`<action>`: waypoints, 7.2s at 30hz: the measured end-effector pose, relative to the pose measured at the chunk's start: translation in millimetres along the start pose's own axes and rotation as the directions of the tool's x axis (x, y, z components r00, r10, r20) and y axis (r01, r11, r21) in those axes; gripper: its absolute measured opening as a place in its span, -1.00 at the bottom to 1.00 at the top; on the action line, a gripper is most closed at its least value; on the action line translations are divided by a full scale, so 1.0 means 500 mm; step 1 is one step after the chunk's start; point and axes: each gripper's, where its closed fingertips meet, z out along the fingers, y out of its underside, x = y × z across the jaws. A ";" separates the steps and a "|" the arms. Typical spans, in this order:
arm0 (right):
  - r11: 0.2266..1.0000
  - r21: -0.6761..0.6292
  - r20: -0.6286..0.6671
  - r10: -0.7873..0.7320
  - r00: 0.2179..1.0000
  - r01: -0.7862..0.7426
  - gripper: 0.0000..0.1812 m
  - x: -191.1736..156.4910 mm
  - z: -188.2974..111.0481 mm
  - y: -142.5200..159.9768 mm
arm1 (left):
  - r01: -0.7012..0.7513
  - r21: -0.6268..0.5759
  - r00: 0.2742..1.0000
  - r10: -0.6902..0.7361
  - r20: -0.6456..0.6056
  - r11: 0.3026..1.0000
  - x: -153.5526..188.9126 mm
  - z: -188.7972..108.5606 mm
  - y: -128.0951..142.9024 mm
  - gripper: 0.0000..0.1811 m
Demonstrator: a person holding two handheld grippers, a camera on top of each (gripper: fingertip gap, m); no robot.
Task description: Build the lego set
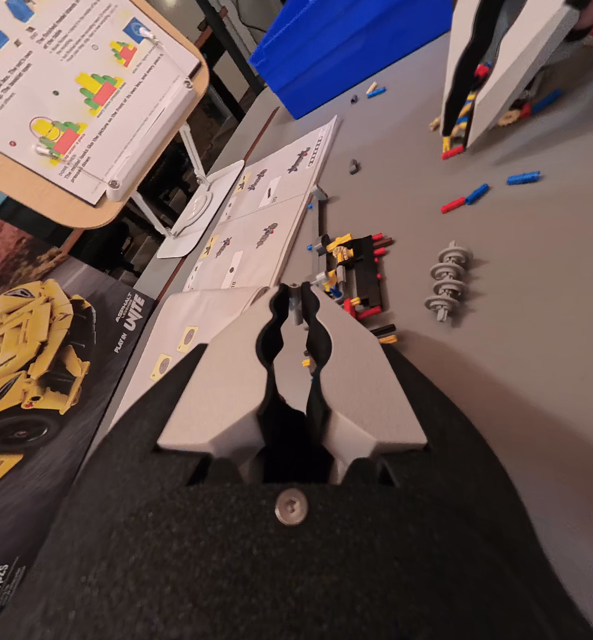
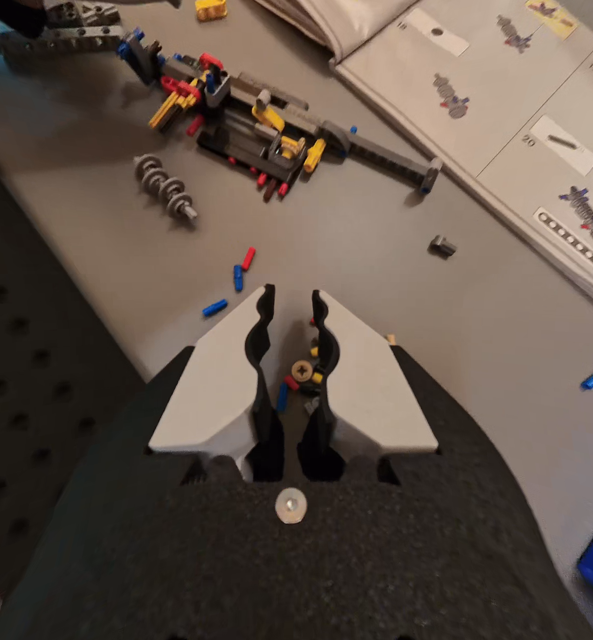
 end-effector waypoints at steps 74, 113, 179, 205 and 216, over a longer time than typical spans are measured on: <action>0.876 0.298 0.399 0.245 0.884 -0.378 -0.98 -0.154 -0.001 -0.157 | -0.224 0.100 0.967 0.234 -0.104 0.969 0.112 0.005 -0.059 -0.95; 0.854 0.268 0.454 0.296 0.840 -0.446 -0.98 -0.156 -0.076 -0.071 | -0.137 0.028 0.818 0.129 -0.560 0.990 0.228 -0.008 -0.100 -0.72; 0.765 0.339 0.513 0.338 0.789 -0.547 -0.97 -0.131 -0.085 -0.099 | -0.015 -0.153 0.911 -0.050 -0.409 0.988 0.181 -0.011 -0.051 -0.72; 0.837 0.303 0.411 0.316 0.855 -0.455 -0.97 -0.139 -0.058 -0.088 | 0.073 0.064 0.912 -0.041 -0.409 0.995 0.213 0.007 -0.108 -0.93; 0.893 0.290 0.298 0.259 0.919 -0.345 -0.97 -0.144 -0.037 -0.083 | 0.017 0.134 0.935 0.031 -0.353 0.991 0.207 0.009 -0.111 -0.93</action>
